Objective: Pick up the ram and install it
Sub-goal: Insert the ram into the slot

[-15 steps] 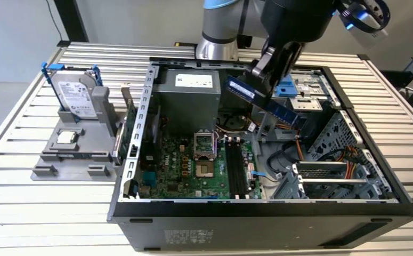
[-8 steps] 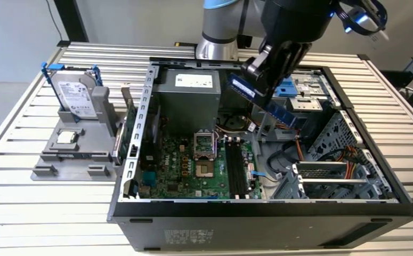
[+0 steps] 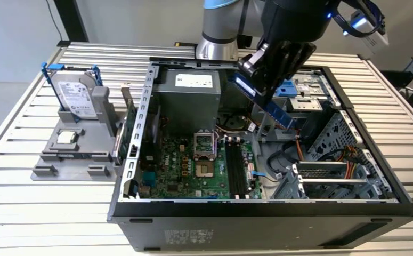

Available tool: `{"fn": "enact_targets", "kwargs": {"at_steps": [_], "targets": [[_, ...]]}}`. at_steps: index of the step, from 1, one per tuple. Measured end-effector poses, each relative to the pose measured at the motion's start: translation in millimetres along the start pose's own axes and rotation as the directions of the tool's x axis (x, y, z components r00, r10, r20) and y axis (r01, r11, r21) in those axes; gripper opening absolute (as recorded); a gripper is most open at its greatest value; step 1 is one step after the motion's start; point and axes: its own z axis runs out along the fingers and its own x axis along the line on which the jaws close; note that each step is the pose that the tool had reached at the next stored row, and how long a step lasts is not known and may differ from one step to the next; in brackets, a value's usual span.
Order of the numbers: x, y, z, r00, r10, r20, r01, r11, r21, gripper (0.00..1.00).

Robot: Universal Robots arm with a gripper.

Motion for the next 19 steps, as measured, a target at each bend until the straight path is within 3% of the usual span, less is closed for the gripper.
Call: {"fn": "enact_targets", "kwargs": {"at_steps": [4,9,13,19], "targets": [[0.0,0.0,0.0,0.9979,0.065,0.0024,-0.065,0.9979,0.0004,0.0],[0.0,0.0,0.0,0.9894,0.145,0.0052,-0.145,0.9894,0.0008,0.0],[0.0,0.0,0.0,0.9784,0.207,0.0075,-0.207,0.9784,0.0008,0.0],[0.0,0.0,0.0,0.9564,0.292,0.0107,-0.292,0.9565,0.0006,0.0]]}}
